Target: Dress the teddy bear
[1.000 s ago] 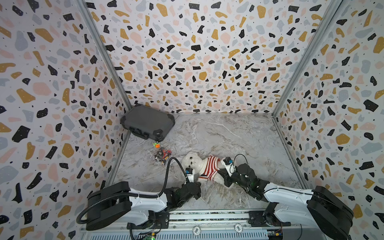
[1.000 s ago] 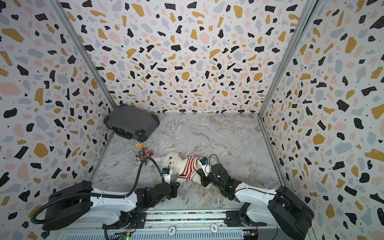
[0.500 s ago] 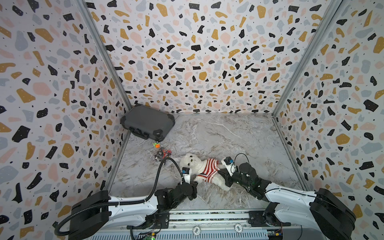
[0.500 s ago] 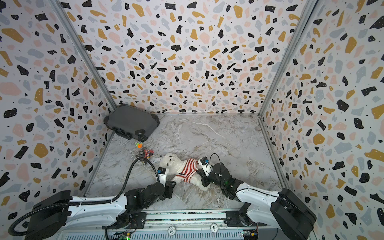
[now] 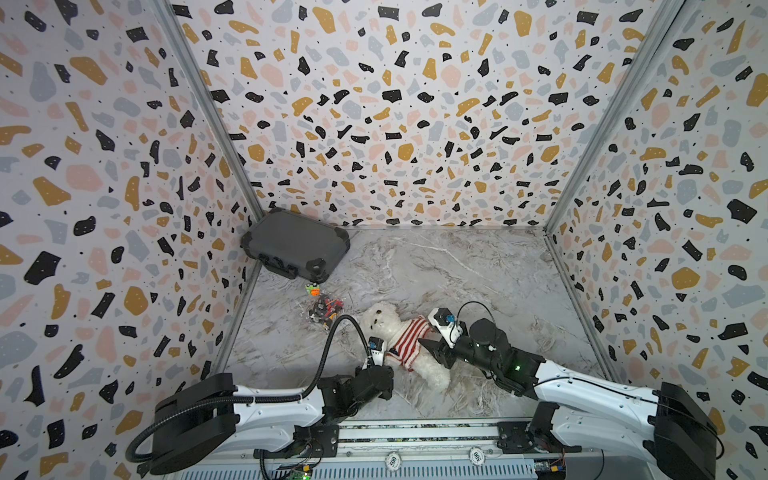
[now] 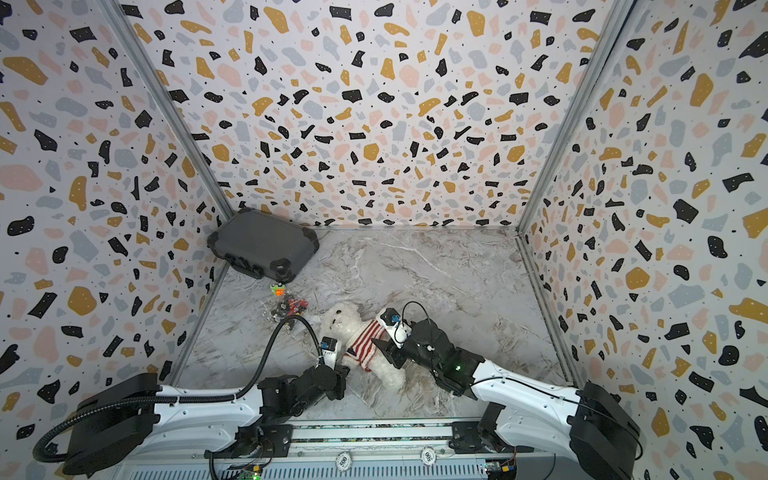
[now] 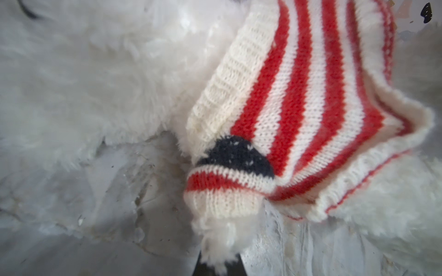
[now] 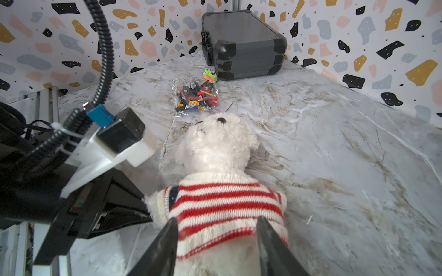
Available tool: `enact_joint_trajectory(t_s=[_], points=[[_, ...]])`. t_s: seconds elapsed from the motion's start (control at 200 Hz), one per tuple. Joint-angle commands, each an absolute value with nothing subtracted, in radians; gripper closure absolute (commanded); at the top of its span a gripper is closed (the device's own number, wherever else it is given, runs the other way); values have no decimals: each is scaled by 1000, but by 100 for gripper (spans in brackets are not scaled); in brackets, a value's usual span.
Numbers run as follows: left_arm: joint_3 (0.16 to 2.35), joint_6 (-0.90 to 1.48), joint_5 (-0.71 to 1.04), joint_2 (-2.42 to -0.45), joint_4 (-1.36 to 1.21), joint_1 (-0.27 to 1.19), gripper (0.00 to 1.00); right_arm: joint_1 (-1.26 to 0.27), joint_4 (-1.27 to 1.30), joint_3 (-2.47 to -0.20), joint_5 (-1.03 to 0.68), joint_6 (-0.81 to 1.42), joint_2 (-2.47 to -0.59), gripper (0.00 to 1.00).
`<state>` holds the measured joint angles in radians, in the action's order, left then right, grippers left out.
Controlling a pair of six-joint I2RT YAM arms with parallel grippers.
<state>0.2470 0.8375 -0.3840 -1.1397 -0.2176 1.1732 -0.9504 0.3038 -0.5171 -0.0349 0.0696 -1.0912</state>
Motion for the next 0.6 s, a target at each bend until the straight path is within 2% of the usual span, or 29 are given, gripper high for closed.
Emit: enact_joint_trajectory(t_s=[0.0, 0.165, 0.4, 0.466, 0.596], points=[[272, 824, -394, -1149, -275, 1169, 100, -959, 283, -578, -72, 29, -1185, 45], [264, 829, -390, -1152, -294, 1169, 100, -972, 283, -658, -73, -14, -1336, 42], [238, 845, -386, -1167, -355, 1169, 100, -1005, 295, -705, -34, -42, -1457, 39], [231, 855, -385, -1175, -372, 1169, 100, -1015, 296, -710, -1, -49, -1484, 41], [213, 873, -385, -1183, -413, 1169, 100, -1014, 299, -703, 68, -66, -1504, 54]])
